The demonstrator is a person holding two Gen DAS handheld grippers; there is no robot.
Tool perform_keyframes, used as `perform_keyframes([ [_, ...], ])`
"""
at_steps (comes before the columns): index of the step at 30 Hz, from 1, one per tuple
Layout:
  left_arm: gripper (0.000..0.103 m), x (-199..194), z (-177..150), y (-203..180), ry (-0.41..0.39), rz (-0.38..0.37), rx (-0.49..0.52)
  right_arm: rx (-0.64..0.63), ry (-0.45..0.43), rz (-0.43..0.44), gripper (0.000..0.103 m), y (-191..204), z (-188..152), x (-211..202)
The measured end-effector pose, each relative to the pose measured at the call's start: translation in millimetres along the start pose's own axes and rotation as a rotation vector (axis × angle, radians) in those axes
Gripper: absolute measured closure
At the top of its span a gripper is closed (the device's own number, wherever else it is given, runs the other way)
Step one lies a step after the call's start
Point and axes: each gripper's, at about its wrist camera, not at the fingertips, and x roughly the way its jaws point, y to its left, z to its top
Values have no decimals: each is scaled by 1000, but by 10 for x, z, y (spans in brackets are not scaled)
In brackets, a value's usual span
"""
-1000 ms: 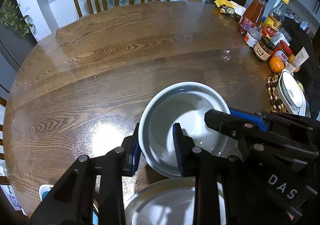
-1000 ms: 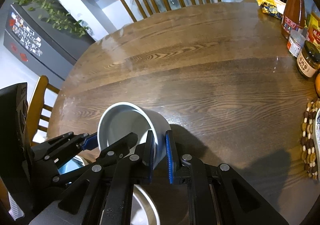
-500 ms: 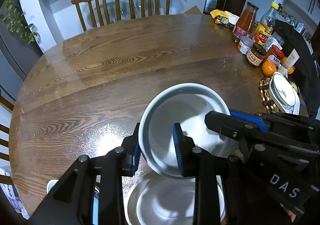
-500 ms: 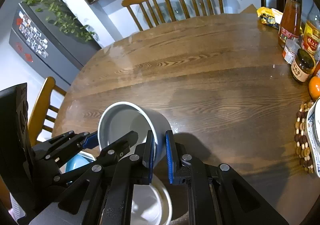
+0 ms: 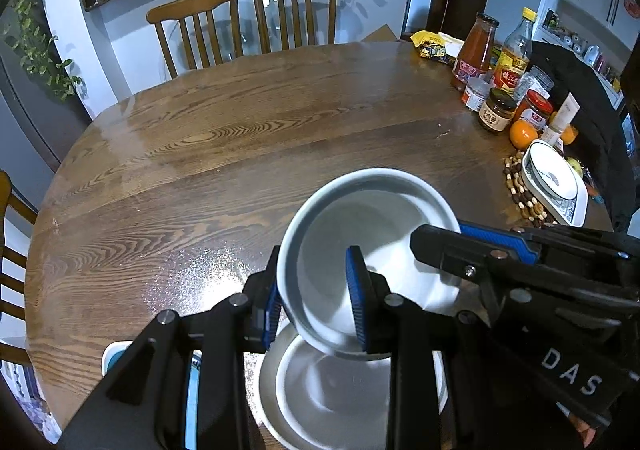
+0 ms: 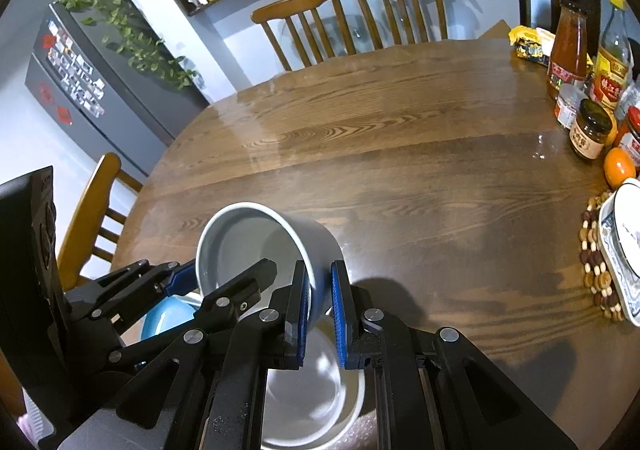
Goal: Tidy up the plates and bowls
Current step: 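Lower the ramekin into the smaller white bowl with the right gripper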
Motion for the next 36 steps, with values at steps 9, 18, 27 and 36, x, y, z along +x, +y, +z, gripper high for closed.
perform_keyframes([
  [9, 76, -130, -151, -28, -13, -1, 22, 13, -7, 1, 90, 63, -154, -108],
  [18, 76, -194, -358, -56, 0, -4, 49, 39, 12, 0, 90, 113, -374, -142],
  [27, 76, -161, -549, -71, 37, -18, 44, 54, 40, -6, 90, 110, -555, -121],
  [36, 76, -21, -702, -91, 113, -35, 39, 85, 94, 3, 90, 47, -723, -6],
])
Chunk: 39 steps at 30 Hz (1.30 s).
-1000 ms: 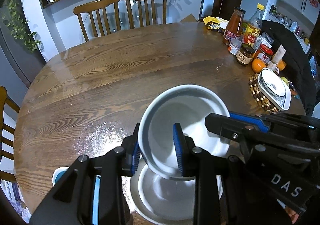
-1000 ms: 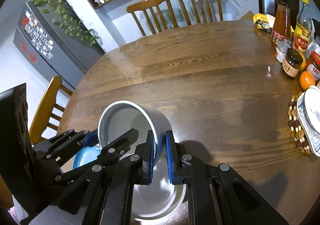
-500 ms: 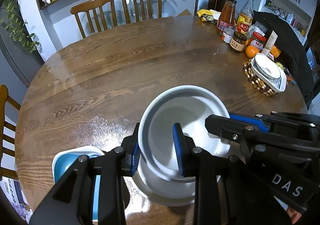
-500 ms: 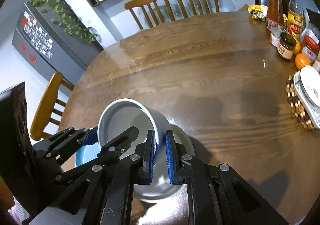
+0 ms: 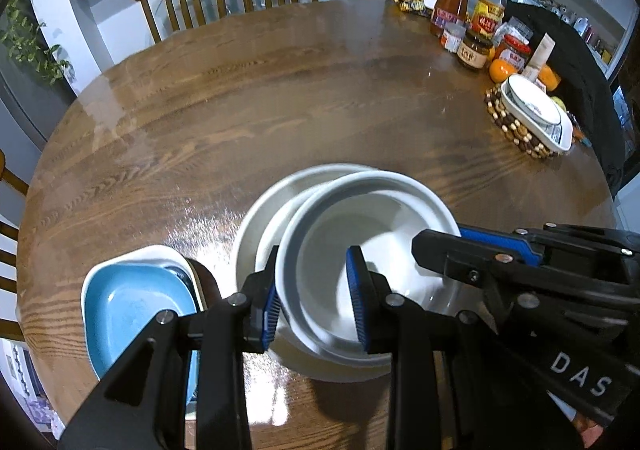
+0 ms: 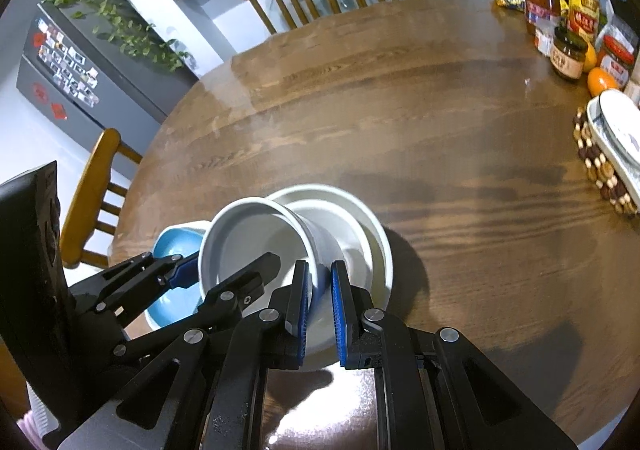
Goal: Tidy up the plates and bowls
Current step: 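Lower the ramekin into the smaller white bowl with the right gripper, then open the right gripper and withdraw it from the nested bowls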
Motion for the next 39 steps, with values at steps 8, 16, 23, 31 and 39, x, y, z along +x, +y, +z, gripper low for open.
perform_keyframes([
  [8, 76, 157, -52, 2, 68, -23, -17, 33, 36, 4, 90, -98, -68, 128],
  [16, 76, 221, -15, 35, 80, -25, -32, 36, 45, 5, 90, -128, -58, 166],
  [23, 75, 266, 24, 48, 89, -29, -38, 32, 55, 2, 90, -128, -4, 203],
  [31, 74, 311, 47, 64, 98, -30, -41, 29, 59, -7, 89, -112, 45, 248],
  [39, 69, 330, 75, 64, 99, -34, -45, 37, 63, 0, 89, -111, 67, 278],
])
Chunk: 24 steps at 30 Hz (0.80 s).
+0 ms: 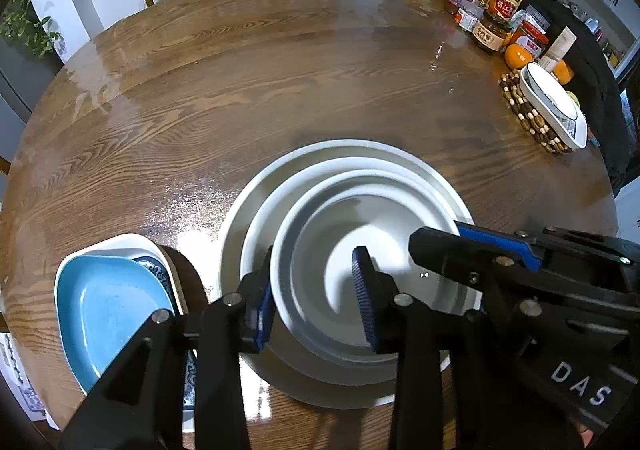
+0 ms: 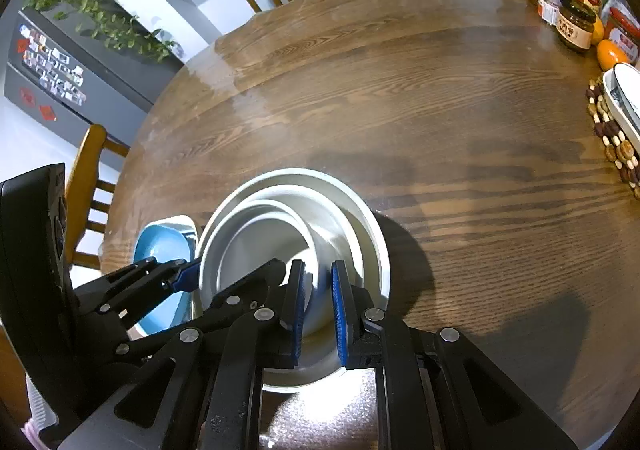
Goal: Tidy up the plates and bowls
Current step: 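Open the right gripper and withdraw it from the nested bowls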
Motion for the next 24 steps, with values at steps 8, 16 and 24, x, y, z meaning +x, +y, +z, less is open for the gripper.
perform_keyframes([
  [8, 63, -24, 11, 17, -6, -5, -10, 14, -1, 22, 89, -48, 21, -5],
  [16, 44, -168, 14, -40, -53, -14, 12, 13, -33, 38, 89, -49, 35, -109],
  [24, 28, -339, 9, 2, -108, 3, 11, 24, -81, 53, 89, -56, 49, -256],
])
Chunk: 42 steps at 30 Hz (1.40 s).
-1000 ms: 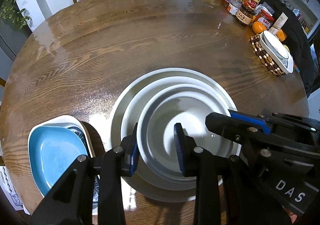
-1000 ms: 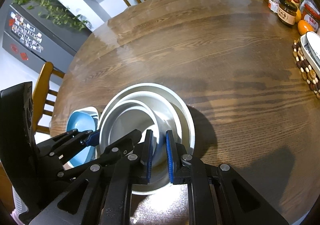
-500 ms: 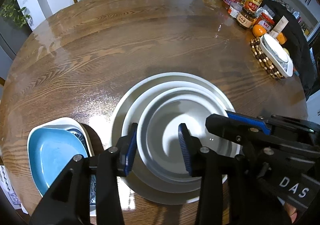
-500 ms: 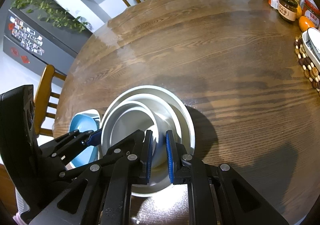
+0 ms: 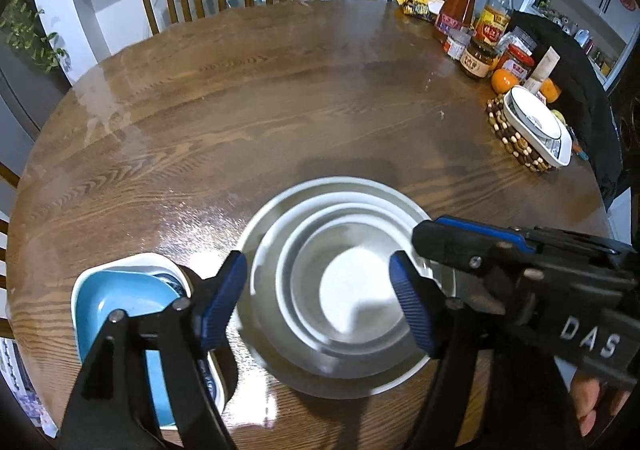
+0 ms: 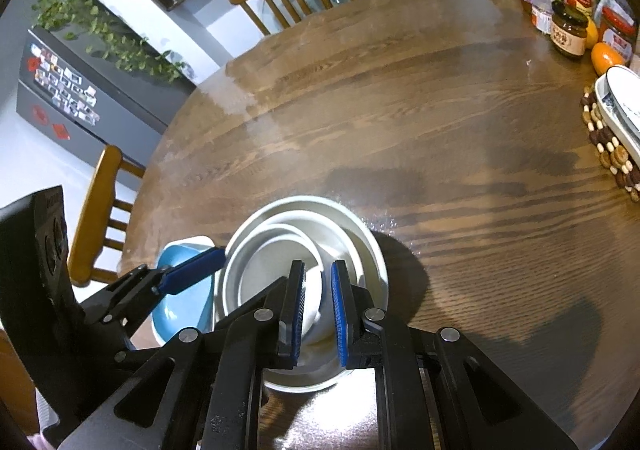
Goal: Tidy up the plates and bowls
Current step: 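Open the right gripper and withdraw it from the nested bowls, then close the left gripper on the rim of the nested white bowl set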
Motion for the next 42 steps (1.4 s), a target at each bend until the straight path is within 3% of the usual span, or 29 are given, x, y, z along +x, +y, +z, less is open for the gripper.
perform_keyframes([
  [6, 22, -113, -1, 52, -36, 23, -7, 17, -22, -10, 86, -46, -4, -81],
  [8, 20, -142, -4, 63, -45, 31, -10, 20, -31, -16, 65, -49, -9, -105],
  [9, 20, -159, -9, 69, -50, 36, -9, 21, -38, -18, 61, -47, -14, -118],
  [15, 18, -202, -48, 93, -56, 47, -18, 26, -46, -30, 58, -88, -31, -180],
  [17, 6, -219, -65, 123, -53, 42, -24, 25, -43, -37, 56, -99, -45, -194],
  [20, 1, -268, -96, 220, -54, 35, -46, 19, -53, -50, 41, -107, -67, -231],
  [33, 2, -321, -76, 846, 8, -9, -255, 25, -47, -120, 40, -275, -154, -284],
  [37, 3, -265, -74, 877, 36, -9, -269, 50, -40, -94, 40, -333, -186, -238],
  [42, 16, -237, -60, 840, 41, -8, -246, 81, -32, -57, 41, -400, -199, -172],
])
